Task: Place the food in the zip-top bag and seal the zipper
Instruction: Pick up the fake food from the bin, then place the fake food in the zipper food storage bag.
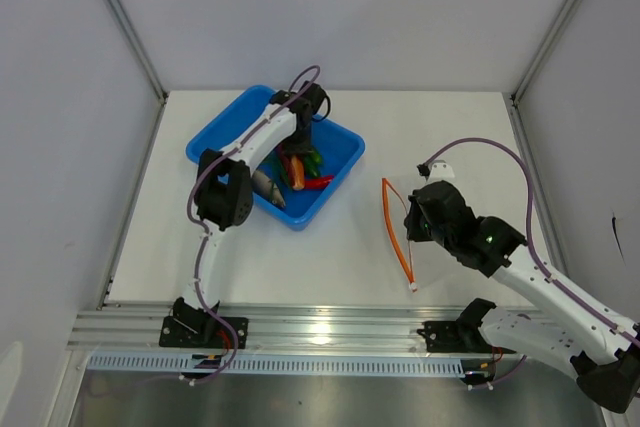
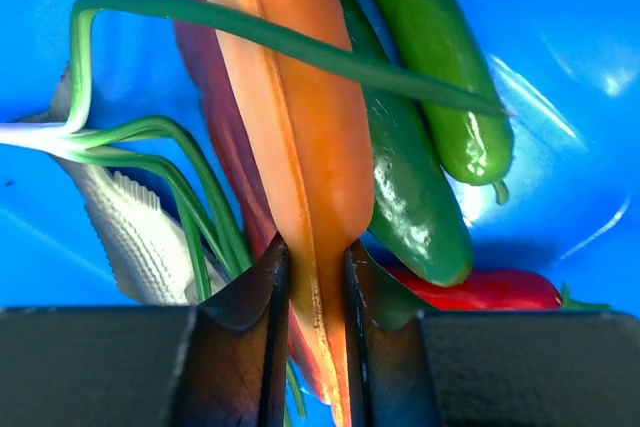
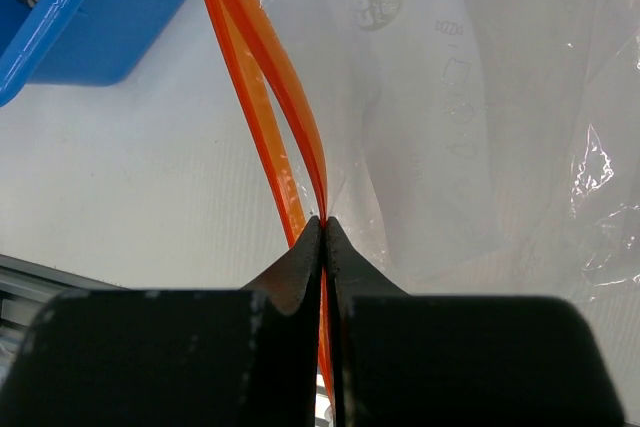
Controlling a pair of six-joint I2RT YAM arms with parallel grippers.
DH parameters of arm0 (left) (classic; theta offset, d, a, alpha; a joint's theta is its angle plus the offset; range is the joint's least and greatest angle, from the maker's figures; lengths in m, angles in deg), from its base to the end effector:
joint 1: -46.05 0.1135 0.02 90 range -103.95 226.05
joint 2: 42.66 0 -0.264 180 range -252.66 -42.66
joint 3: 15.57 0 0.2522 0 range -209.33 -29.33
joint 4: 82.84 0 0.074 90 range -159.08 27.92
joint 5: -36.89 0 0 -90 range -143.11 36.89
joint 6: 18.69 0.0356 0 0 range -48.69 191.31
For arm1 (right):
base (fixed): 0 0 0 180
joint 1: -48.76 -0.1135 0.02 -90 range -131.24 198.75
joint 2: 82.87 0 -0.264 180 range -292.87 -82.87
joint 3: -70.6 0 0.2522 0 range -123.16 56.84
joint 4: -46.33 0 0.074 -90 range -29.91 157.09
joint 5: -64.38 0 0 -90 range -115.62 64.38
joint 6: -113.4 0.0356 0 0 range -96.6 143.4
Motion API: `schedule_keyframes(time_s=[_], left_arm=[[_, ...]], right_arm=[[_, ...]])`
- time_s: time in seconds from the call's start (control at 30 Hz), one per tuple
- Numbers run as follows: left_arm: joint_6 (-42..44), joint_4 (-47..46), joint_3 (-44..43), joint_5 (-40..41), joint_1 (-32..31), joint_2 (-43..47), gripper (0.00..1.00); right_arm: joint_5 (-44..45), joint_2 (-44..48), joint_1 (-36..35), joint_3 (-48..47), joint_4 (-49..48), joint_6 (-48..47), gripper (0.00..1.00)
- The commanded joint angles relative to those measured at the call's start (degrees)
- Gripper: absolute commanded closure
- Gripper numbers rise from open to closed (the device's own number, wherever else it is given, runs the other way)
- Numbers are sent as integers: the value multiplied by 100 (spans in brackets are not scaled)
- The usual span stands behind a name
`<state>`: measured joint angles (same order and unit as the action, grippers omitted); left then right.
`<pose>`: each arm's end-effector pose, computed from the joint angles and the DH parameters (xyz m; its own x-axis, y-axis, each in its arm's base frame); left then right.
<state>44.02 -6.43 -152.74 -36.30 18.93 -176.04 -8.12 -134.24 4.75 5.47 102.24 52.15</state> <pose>0.4366 -0.2120 0.2189 -0.9197 -0.0221 -0.3920 -0.0700 0.9917 0.1083 0.1370 0.1175 0.3073 -0.6647 -0.0043 -0.7471 -0.2082 0.9614 0.1797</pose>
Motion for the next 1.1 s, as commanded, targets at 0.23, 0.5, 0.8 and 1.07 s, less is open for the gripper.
schedule_keyframes(time_s=[0.23,0.5,0.8,1.07], left_arm=[[31,-131,28,-73,-13,1489,99],[30,-604,299,-837,57,2869,99],[-83,-1940,2196,-2541,127,4934,99],[-979,-4503,5401,-6343,101,6980,99]], right_arm=[[-36,-39,15,-66,-111,104,100],[-18,-354,24,-267,-242,166,100],[-88,-997,41,-970,-137,131,100],[-124,-1208,59,-1349,-295,-212,100]])
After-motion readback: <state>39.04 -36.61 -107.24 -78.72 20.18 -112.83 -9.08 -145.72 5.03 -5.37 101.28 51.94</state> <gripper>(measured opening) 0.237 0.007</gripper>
